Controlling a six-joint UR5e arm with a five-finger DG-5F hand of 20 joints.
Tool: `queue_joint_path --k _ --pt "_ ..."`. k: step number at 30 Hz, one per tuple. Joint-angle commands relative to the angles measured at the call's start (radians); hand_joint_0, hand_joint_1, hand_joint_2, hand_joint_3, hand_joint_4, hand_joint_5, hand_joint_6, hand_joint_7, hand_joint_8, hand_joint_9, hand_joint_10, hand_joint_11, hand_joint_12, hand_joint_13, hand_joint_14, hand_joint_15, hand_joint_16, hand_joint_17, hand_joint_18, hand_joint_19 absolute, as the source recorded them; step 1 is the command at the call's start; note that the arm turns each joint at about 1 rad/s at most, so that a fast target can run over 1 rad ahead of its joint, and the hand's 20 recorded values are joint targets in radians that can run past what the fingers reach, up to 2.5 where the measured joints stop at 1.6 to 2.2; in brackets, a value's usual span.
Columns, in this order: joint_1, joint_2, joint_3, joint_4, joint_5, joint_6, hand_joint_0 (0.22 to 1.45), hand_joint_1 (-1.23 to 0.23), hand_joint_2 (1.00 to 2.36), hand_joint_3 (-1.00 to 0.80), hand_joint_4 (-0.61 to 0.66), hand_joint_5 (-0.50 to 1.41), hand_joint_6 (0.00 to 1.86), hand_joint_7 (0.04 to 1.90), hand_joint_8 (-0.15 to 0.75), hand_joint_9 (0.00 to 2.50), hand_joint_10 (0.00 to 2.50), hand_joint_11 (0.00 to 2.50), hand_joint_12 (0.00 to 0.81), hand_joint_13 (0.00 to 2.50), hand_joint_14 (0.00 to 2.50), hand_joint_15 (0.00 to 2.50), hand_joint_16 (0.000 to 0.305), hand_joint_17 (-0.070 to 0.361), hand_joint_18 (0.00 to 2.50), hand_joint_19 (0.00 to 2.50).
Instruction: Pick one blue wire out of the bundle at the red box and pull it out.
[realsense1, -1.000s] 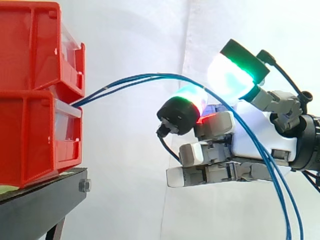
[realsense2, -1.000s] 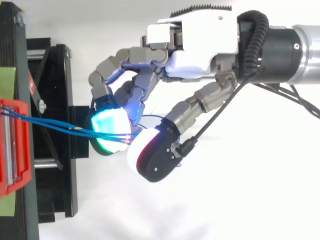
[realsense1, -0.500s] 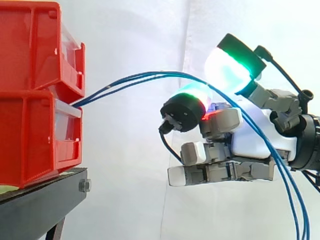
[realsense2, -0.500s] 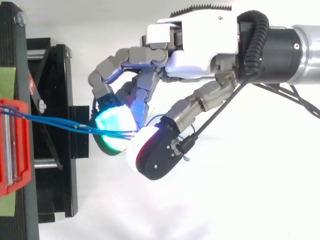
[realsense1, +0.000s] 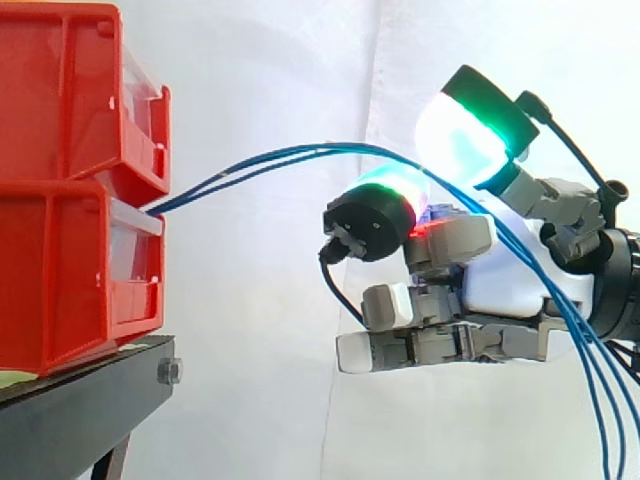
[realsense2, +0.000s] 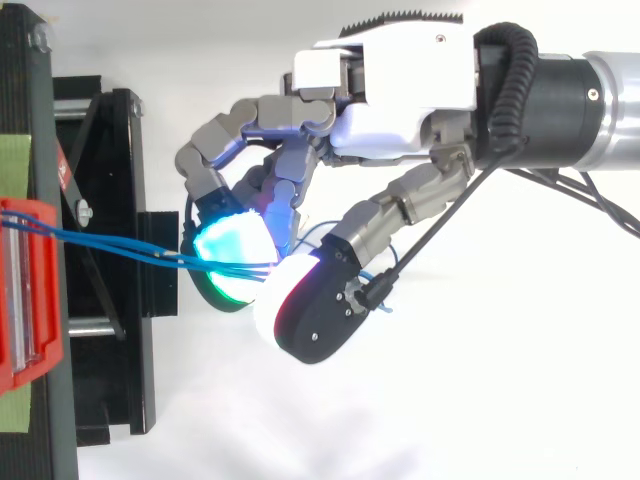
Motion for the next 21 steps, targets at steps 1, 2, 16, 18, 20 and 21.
queue_joint_path --k 1,2,16,18,20,21 --pt "0.0 0.0 0.0 0.0 0.0 0.001 0.77 -0.95 1.0 -0.5 0.08 -0.11 0.9 1.62 0.246 1.13 0.03 1.15 0.367 0.88 0.03 0.73 0.054 0.122 0.57 0.4" --pt "0.0 0.0 0.0 0.0 0.0 0.001 0.79 -0.95 1.0 -0.5 0.09 -0.12 0.91 1.63 0.251 1.12 0.03 1.15 0.365 0.87 0.03 0.72 0.055 0.123 0.57 0.4" --pt "0.002 0.0 0.0 0.0 0.0 0.0 0.58 -0.67 1.0 -0.5 0.13 -0.07 0.84 1.51 0.187 1.22 0.03 0.98 0.357 0.89 0.03 0.72 0.055 0.125 0.56 0.48" --pt "0.002 0.0 0.0 0.0 0.0 0.0 0.6 -0.67 1.0 -0.5 0.07 -0.07 0.85 1.48 0.193 1.23 0.03 1.01 0.355 0.89 0.03 0.73 0.054 0.122 0.55 0.49" --pt "0.002 0.0 0.0 0.0 0.0 0.0 0.63 -0.73 1.0 -0.46 0.09 -0.08 0.86 1.45 0.212 1.22 0.03 1.04 0.361 0.88 0.03 0.74 0.054 0.122 0.55 0.48" --pt "0.002 0.0 0.0 0.0 0.0 0.0 0.63 -0.73 1.0 -0.46 0.09 -0.08 0.87 1.44 0.208 1.21 0.03 1.05 0.364 0.88 0.03 0.74 0.054 0.122 0.56 0.48"
